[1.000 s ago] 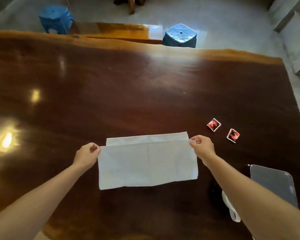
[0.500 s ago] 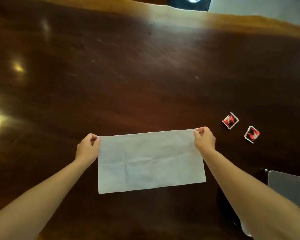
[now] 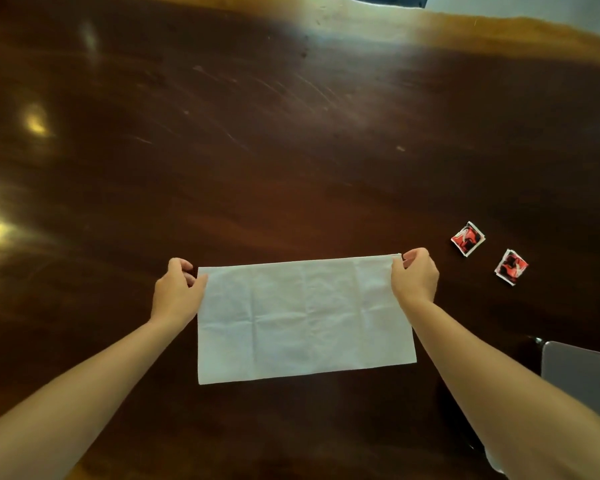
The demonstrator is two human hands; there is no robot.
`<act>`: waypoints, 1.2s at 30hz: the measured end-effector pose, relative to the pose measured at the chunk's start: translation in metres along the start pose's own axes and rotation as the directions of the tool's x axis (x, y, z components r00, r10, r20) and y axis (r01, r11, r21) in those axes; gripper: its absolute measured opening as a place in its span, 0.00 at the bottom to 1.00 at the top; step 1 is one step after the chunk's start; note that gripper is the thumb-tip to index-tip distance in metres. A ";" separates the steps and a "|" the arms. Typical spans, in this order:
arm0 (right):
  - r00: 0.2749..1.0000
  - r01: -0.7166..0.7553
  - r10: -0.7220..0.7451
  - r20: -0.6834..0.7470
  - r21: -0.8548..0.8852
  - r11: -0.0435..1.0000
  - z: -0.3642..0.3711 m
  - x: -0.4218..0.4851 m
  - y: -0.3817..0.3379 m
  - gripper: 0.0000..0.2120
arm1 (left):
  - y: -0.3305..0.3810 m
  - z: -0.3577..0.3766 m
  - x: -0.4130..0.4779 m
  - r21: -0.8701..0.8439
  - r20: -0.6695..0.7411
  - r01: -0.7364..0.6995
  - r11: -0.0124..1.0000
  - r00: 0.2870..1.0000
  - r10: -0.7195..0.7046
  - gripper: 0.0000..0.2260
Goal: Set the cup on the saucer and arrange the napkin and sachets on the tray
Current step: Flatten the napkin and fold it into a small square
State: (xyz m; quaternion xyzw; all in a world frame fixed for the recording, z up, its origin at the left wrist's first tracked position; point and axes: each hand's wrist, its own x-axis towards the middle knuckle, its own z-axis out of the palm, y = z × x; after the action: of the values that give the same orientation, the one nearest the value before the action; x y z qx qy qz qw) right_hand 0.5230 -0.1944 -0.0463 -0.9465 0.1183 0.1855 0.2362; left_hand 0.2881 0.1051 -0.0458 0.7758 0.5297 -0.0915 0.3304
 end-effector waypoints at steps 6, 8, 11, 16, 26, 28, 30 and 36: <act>0.873 0.488 -0.471 0.129 -0.226 0.843 0.024 -0.066 -0.006 0.20 | -0.006 0.020 -0.043 0.367 0.145 -0.508 0.779 0.859 0.492 0.29; 0.741 0.656 -0.574 0.347 -0.192 0.730 0.050 -0.106 -0.012 0.25 | -0.018 0.032 -0.052 0.448 0.237 -0.627 0.638 0.771 0.591 0.35; 0.515 0.830 -0.634 0.577 -0.152 0.536 0.099 -0.154 -0.022 0.28 | -0.040 0.047 -0.053 0.521 0.345 -0.711 0.473 0.682 0.645 0.39; 0.386 0.917 -0.690 0.613 -0.173 0.360 0.158 -0.173 -0.026 0.29 | -0.074 0.064 -0.045 0.553 0.384 -0.721 0.419 0.666 0.640 0.41; 0.647 0.750 -0.653 0.394 -0.484 0.450 0.093 -0.071 0.069 0.33 | -0.075 0.068 -0.043 0.576 0.327 -0.708 0.408 0.657 0.679 0.46; 0.681 0.716 -0.633 0.368 -0.515 0.471 0.076 -0.051 0.085 0.34 | -0.076 0.068 -0.043 0.578 0.315 -0.708 0.406 0.653 0.689 0.46; 0.704 0.692 -0.615 0.356 -0.541 0.478 0.063 -0.034 0.096 0.34 | -0.078 0.069 -0.042 0.585 0.302 -0.704 0.402 0.649 0.698 0.46; 0.720 0.665 -0.616 0.320 -0.571 0.481 0.049 -0.014 0.101 0.35 | -0.082 0.074 -0.039 0.594 0.281 -0.705 0.387 0.633 0.721 0.46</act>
State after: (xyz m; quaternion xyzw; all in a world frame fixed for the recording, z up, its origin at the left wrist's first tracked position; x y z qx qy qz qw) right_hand 0.4643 -0.2553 -0.1218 -0.9333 -0.3237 0.1466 -0.0522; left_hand 0.2148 0.0483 -0.1174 0.9898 0.0808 -0.1116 0.0359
